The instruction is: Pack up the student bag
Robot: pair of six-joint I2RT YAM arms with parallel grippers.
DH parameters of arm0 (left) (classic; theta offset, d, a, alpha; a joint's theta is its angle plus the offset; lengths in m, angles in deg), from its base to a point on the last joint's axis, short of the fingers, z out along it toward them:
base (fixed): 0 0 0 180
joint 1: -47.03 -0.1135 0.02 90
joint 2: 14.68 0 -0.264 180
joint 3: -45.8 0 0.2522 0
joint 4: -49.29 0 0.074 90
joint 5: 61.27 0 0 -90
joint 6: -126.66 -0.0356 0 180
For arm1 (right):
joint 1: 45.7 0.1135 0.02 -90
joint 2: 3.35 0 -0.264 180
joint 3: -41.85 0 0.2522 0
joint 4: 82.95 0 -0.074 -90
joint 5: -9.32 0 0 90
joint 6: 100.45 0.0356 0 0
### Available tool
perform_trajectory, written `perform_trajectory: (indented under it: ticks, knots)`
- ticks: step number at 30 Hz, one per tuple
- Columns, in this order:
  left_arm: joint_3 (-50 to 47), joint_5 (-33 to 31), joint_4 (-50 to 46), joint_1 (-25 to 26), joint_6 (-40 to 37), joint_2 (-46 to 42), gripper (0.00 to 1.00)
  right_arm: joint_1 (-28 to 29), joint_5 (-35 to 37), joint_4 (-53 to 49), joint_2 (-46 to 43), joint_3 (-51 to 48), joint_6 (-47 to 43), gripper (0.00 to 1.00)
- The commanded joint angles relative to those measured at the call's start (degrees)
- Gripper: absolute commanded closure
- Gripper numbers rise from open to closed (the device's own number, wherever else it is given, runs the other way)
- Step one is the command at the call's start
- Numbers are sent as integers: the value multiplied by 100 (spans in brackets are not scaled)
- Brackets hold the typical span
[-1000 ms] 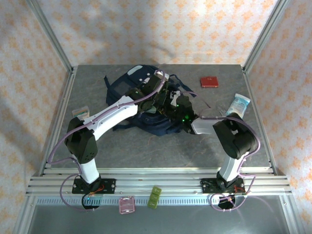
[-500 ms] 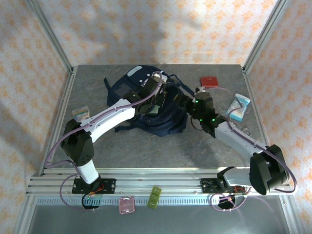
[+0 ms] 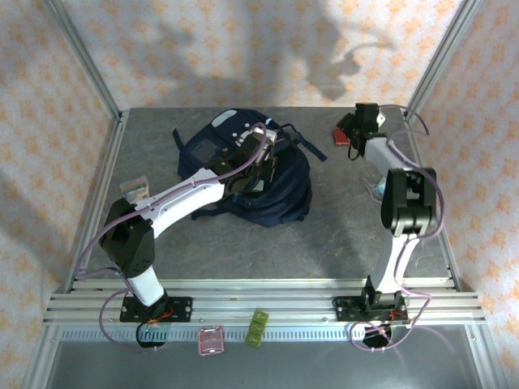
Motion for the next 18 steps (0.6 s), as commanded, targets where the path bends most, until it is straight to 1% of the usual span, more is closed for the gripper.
perform_trajectory:
  ticks: [1, 5, 7, 10, 12, 14, 18]
  knots:
    - [-89, 3, 184, -49, 230, -385, 100, -79, -357, -435, 875, 1135, 19, 30]
    - [-120, 50, 196, -46, 300, -401, 100, -88, -977, -686, 1921, 2478, 99, 32]
    - [-160, 66, 195, -46, 320, -411, 100, -86, -1308, -786, 2392, 3044, 148, 36]
    - [-242, 45, 208, -51, 320, -440, 100, -79, -1709, -1110, 2882, 3614, 179, 40]
    - [-274, 25, 212, -47, 303, -449, 100, -47, -1726, -1251, 2904, 3534, 115, 41]
    - [-287, 9, 222, -46, 278, -453, 100, -3, -1667, -1301, 2749, 3229, -31, 41]
    - [-312, 40, 257, -55, 249, -426, 100, 17, -1708, -1212, 2173, 2122, -200, 41]
